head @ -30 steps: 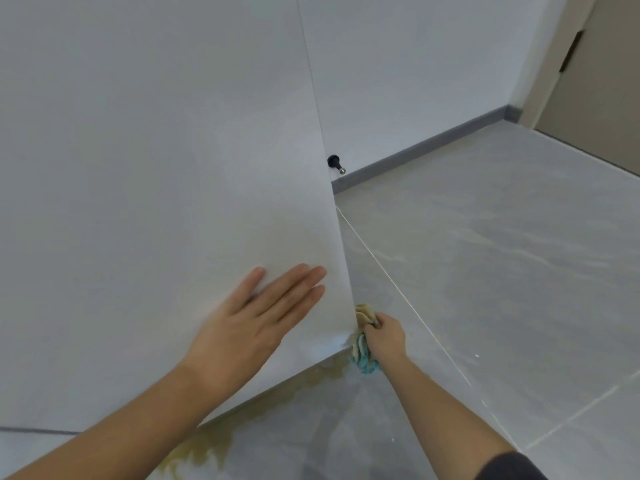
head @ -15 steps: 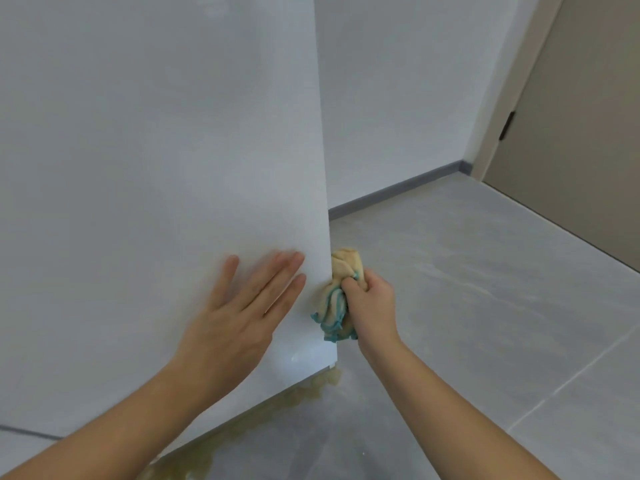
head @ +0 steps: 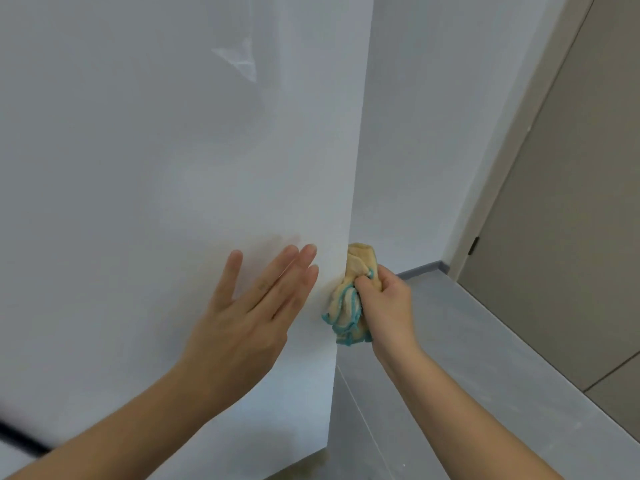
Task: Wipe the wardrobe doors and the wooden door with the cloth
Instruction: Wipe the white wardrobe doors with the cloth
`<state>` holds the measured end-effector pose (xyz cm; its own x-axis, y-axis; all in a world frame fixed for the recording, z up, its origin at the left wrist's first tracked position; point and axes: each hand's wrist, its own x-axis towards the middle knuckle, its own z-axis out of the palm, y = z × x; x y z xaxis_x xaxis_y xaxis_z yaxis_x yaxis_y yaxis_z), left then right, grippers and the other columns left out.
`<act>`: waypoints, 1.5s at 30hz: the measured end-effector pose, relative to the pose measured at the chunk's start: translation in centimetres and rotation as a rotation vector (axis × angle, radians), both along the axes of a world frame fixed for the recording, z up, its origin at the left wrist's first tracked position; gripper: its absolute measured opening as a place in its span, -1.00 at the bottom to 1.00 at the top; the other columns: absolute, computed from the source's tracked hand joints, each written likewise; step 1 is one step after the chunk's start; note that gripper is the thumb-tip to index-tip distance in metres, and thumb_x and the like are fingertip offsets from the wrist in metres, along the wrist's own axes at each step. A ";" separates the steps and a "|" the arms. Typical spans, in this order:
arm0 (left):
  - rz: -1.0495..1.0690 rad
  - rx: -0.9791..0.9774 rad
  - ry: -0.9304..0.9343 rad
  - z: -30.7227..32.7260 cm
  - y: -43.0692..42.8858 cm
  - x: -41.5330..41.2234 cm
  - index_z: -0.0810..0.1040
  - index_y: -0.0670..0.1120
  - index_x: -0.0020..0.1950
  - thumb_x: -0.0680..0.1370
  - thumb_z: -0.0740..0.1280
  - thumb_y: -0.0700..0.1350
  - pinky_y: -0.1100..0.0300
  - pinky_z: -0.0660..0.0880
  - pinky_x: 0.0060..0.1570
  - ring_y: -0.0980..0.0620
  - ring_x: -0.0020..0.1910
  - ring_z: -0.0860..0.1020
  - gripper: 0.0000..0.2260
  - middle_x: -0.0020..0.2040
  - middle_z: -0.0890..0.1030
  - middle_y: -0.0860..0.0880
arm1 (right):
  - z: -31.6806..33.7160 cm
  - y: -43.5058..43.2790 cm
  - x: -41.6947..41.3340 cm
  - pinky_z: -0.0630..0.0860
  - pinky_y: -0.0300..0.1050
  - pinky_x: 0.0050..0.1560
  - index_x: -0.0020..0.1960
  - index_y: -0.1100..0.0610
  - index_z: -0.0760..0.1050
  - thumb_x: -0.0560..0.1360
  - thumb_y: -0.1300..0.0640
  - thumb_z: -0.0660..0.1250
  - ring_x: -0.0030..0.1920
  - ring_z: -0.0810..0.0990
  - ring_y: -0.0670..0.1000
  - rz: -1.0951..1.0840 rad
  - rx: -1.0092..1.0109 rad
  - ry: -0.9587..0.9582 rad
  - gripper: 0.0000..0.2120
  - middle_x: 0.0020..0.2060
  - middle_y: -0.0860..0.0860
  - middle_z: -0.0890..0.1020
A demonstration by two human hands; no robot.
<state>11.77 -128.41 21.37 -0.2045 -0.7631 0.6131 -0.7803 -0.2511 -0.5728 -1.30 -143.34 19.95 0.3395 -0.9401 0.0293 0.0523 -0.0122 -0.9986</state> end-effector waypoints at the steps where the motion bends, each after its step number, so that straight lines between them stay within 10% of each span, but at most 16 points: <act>1: 0.004 -0.008 -0.005 2.0 0.0 0.1 0.28 -0.21 0.52 0.45 0.28 -0.26 -0.30 -0.01 0.46 -0.11 0.55 0.17 -0.39 0.57 0.18 -0.16 | 2.1 0.0 0.1 0.39 -0.11 -0.32 -0.31 0.15 0.48 0.49 0.33 0.25 -0.35 0.43 0.01 0.000 -0.011 -0.005 -0.78 -0.40 0.07 0.48; 28: 0.076 -0.325 -0.199 54.0 -1.9 0.7 0.27 -0.20 0.52 0.49 0.24 -0.15 -0.32 -0.07 0.45 -0.18 0.55 0.12 -0.42 0.57 0.13 -0.21 | 57.6 -2.9 1.3 0.27 -0.06 -0.30 -0.21 0.37 0.33 0.39 0.24 0.22 -0.32 0.30 0.04 0.035 -0.438 -0.231 -0.83 -0.36 0.09 0.36; 45: 0.246 -0.584 -0.201 73.5 -4.4 0.3 0.31 -0.17 0.49 0.55 0.20 -0.03 -0.29 -0.04 0.47 -0.15 0.56 0.13 -0.47 0.55 0.20 -0.19 | 79.6 -4.7 2.1 0.33 -0.04 -0.27 -0.37 0.07 0.26 0.37 0.24 0.21 -0.30 0.32 0.05 0.082 -0.698 -0.331 -0.81 -0.40 0.05 0.33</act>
